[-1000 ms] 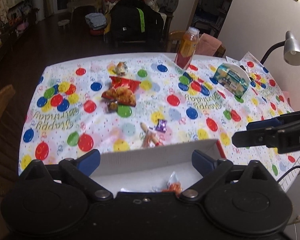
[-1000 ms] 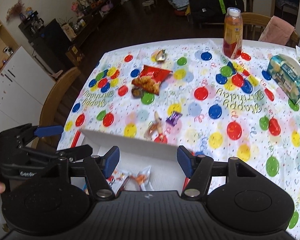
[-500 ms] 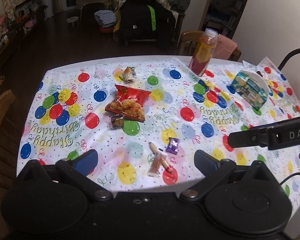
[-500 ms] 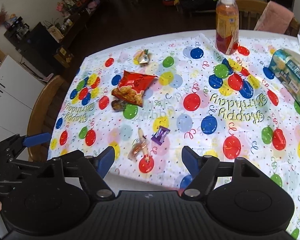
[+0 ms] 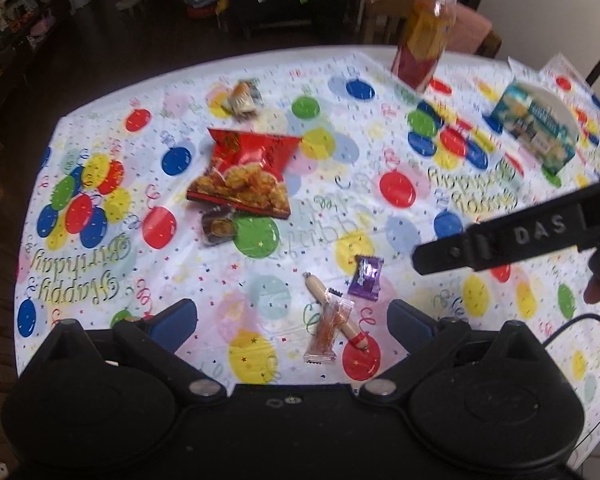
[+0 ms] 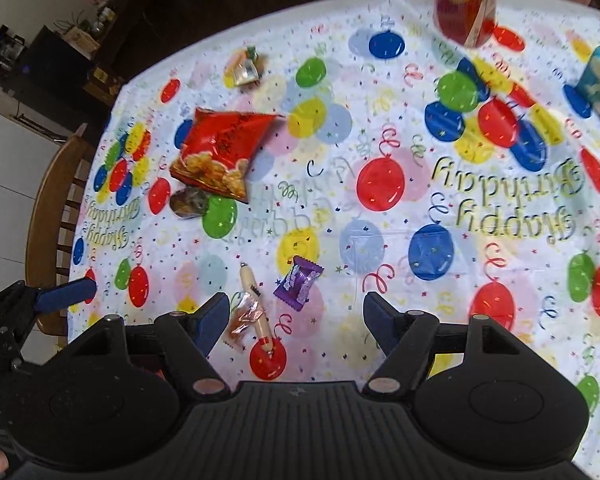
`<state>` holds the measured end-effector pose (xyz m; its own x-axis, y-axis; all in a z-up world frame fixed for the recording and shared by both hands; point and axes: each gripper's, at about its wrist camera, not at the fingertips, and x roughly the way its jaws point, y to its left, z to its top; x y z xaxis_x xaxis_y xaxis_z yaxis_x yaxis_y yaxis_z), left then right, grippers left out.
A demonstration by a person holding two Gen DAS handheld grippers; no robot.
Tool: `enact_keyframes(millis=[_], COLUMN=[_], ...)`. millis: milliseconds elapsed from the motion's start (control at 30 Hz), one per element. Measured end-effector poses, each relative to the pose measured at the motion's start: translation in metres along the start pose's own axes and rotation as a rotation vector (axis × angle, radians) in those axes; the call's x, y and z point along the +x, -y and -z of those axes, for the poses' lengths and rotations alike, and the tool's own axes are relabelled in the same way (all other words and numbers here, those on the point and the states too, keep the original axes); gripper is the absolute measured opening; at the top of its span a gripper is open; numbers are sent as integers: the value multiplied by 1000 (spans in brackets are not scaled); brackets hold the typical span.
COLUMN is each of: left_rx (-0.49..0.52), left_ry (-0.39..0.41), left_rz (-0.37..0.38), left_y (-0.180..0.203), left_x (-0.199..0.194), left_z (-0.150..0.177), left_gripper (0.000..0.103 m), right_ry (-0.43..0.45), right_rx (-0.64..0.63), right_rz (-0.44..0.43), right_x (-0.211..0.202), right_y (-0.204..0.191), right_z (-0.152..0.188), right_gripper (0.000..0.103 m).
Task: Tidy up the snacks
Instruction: 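Grasp the clear packet with the left tool while the right tool grasps the purple candy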
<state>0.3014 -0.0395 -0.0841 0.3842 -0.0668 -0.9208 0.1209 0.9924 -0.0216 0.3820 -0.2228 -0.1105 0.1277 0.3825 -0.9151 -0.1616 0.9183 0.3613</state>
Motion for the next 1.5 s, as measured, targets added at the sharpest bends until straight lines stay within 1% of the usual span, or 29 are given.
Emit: enact_keyframes(millis=[100,167,267,367,433,500,567,633,667,767,833,1000,1067,1167,1400,1500], left_rx=[12,2,-8,9,24,32,38,46,47,44,42,11,-1,-19,-38,-30], left_ry=[-43,-73,-115,-150,-161,-172,-190,-204,-212,-240,-256,-287,-296,-307,-311,-303], left_rz=[-10,1,12,26,39,51,61,70,77,91,97,132,144,149,167,163], left_y=[2,-1,-4,-2,2,5,8,11,12,12,12,7,5,0,-3,-1], left_x=[15,24,36,47,52,58,64,70,72,79,84,91,93,95,98,98], left_z=[-4,-7,-11,-14,-15,-15,-15,-15,-15,-14,-13,-12,-11,-10,-9,-9], left_gripper=[92,85,83,76,74,70,61,58,56,50,46,37,33,30,28,26], right_ry=[-25,-39,-59,-70,-72,-73,-79,-94,-101,-119,-125,-131,-140,-148,-147,-143], right_rx=[6,7,12,15,13,13,7,4,3,3,8,-8,-16,-30,-71,-106], right_rz=[-2,0,6,7,7,10,9,4,0,-7,-14,4,14,31,71,104], right_x=[17,26,38,47,51,54,57,62,64,71,74,78,82,86,90,91], right_y=[2,2,2,1,-1,-2,-3,-4,-5,-6,-7,-10,-11,-13,-22,-28], right_z=[-5,-8,-10,-12,-14,-16,-17,-18,-18,-17,-17,-17,-17,-16,-16,-15], right_gripper=[73,73,73,73,66,64,60,51,50,39,38,36,34,33,33,27])
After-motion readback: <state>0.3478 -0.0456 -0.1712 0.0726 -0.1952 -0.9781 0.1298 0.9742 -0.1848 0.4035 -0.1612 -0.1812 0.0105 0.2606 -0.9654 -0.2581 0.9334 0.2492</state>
